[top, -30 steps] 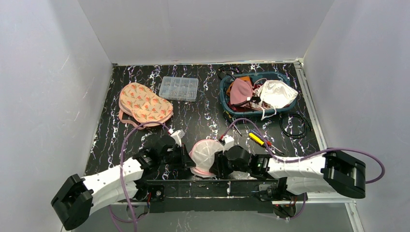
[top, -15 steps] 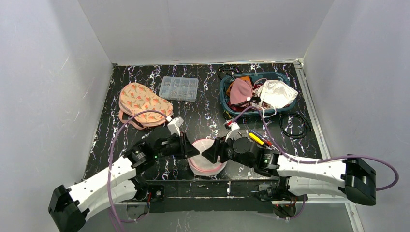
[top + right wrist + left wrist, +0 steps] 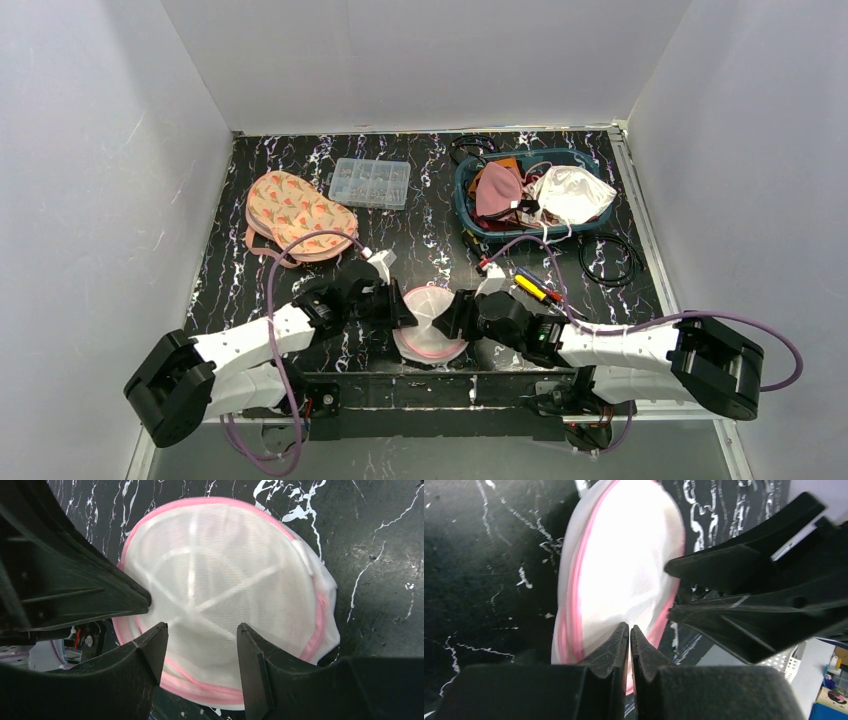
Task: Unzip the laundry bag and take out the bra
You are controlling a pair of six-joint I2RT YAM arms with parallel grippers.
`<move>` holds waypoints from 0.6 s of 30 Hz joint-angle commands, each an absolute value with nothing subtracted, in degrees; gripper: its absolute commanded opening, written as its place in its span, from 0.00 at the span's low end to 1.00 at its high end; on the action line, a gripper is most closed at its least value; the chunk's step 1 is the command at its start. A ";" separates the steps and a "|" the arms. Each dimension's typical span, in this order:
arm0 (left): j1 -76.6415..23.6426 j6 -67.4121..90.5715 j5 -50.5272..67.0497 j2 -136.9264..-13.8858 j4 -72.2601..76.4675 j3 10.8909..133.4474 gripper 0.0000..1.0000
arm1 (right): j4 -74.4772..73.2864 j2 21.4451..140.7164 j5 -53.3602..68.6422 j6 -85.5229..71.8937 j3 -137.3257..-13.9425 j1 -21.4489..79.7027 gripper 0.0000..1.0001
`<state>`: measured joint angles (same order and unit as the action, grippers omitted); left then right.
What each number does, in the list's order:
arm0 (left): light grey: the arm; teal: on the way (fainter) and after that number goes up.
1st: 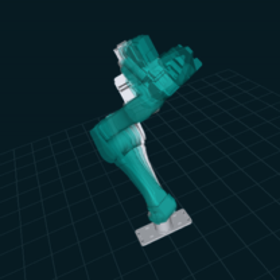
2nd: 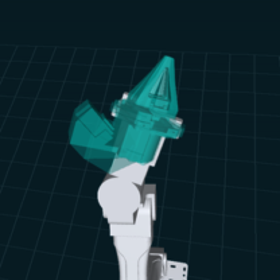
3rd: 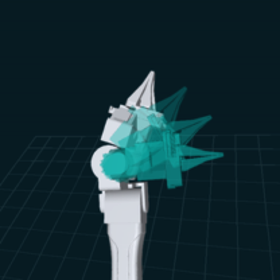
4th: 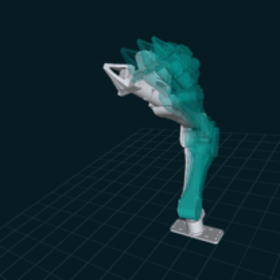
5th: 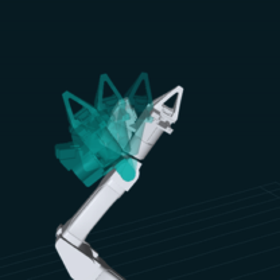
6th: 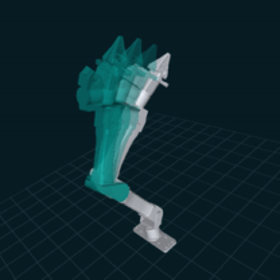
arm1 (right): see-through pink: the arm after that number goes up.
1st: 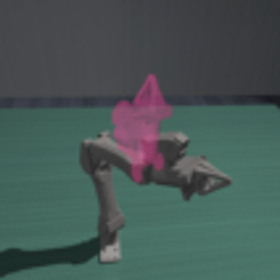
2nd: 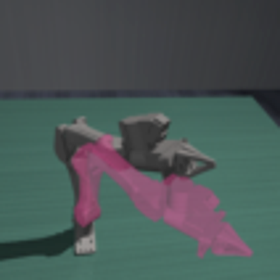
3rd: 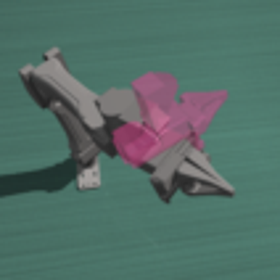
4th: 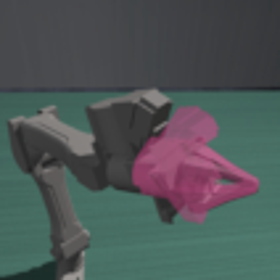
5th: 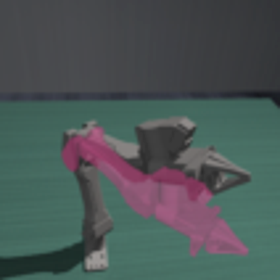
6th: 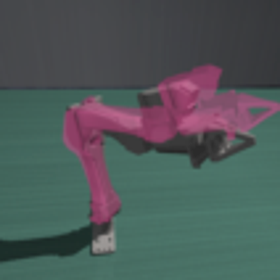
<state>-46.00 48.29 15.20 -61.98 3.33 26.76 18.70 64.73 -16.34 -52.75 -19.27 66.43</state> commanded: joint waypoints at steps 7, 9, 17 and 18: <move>-46.21 42.57 7.35 -45.58 -8.37 29.01 0.25 | 2.95 51.02 -20.59 -42.59 -25.34 66.46 0.72; -46.16 41.34 4.41 -42.60 -15.37 31.87 0.39 | -4.00 47.45 -23.55 -40.78 -27.68 66.46 0.73; -45.93 42.16 -15.21 -29.10 -39.21 40.32 0.71 | -20.77 34.18 -37.04 -38.08 -35.10 66.49 0.92; -45.92 42.39 -17.34 -27.26 -40.97 40.93 0.75 | -21.24 33.08 -38.00 -37.72 -35.75 66.51 0.96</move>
<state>-45.98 42.57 -5.13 -33.34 -26.72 38.00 -12.69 37.12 -29.17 -40.38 -31.92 66.43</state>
